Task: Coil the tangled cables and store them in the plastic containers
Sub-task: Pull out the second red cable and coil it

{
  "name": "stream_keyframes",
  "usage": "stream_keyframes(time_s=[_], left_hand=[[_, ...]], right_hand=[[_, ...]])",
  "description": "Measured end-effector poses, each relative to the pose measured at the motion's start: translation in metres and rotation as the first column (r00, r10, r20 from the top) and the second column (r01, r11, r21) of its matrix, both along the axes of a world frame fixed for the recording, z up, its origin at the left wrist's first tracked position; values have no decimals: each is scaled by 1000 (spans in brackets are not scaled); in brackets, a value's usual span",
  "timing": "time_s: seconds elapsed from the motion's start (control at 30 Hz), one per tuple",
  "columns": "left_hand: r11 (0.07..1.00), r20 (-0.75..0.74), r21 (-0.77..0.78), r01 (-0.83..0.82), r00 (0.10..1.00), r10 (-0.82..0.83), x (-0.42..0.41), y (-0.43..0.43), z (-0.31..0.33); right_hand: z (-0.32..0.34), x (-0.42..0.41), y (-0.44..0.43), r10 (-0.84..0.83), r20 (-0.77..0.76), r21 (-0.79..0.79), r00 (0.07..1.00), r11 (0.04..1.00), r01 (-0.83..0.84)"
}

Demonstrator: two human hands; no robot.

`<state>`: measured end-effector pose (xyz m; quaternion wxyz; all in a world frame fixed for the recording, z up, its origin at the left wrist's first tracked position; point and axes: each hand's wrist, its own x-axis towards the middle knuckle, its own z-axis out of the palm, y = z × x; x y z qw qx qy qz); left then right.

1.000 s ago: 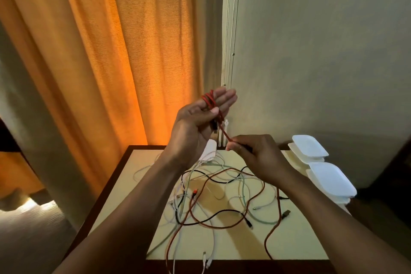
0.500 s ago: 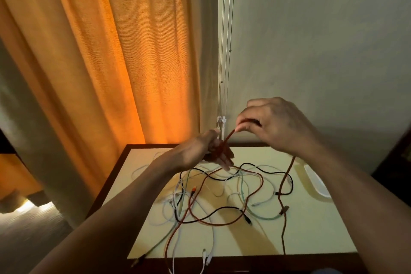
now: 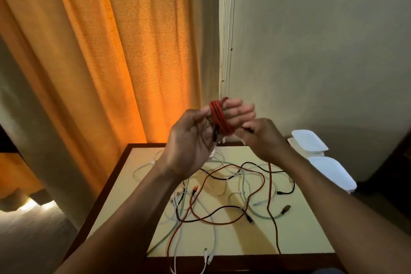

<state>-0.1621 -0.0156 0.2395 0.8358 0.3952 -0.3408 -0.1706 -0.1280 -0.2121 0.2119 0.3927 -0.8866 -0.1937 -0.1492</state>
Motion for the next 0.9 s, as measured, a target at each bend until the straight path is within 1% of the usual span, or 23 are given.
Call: stream_keyframes(time_s=[0.07, 0.13, 0.23, 0.37, 0.47, 0.5, 0.57, 0.63, 0.67, 0.7, 0.77, 0.9], left_hand=[[997, 26, -41, -63, 998, 64, 9, 0, 0], [987, 29, -7, -159, 987, 159, 21, 4, -4], [937, 75, 142, -318, 948, 310, 33, 7, -9], [847, 110, 315, -428, 903, 416, 43, 6, -17], [749, 209, 458, -479, 877, 432, 49, 7, -26], [699, 236, 521, -489, 870, 432, 49, 8, -29], [601, 282, 637, -483, 871, 402, 43, 9, -29], [526, 329, 708, -471, 879, 345, 34, 12, -28], [512, 339, 729, -454, 890, 306, 30, 14, -27], [510, 338, 746, -428, 903, 264, 28, 17, -28], [562, 296, 752, -344, 938, 179, 27, 23, -31], [718, 154, 679, -157, 986, 70, 16, 27, -33]], right_hand=[[-9, -12, 8, 5, 21, -41, 1000, 999, -4], [-11, -22, 11, 16, 54, -71, 998, 997, -12], [-4, -32, 10, 33, 114, -198, 993, 980, -10], [6, -39, 6, 59, 194, -395, 979, 919, 23], [15, -43, 7, 76, 247, -479, 966, 876, 53], [18, -44, 8, 85, 267, -492, 960, 868, 60], [26, -45, 6, 99, 294, -512, 951, 856, 70], [36, -45, 3, 112, 321, -517, 941, 853, 75], [41, -43, 1, 121, 342, -513, 932, 855, 77], [47, -41, -1, 126, 355, -507, 926, 858, 78], [56, -36, -8, 125, 371, -464, 920, 884, 67], [59, -21, -19, 64, 358, -276, 931, 960, 41]])
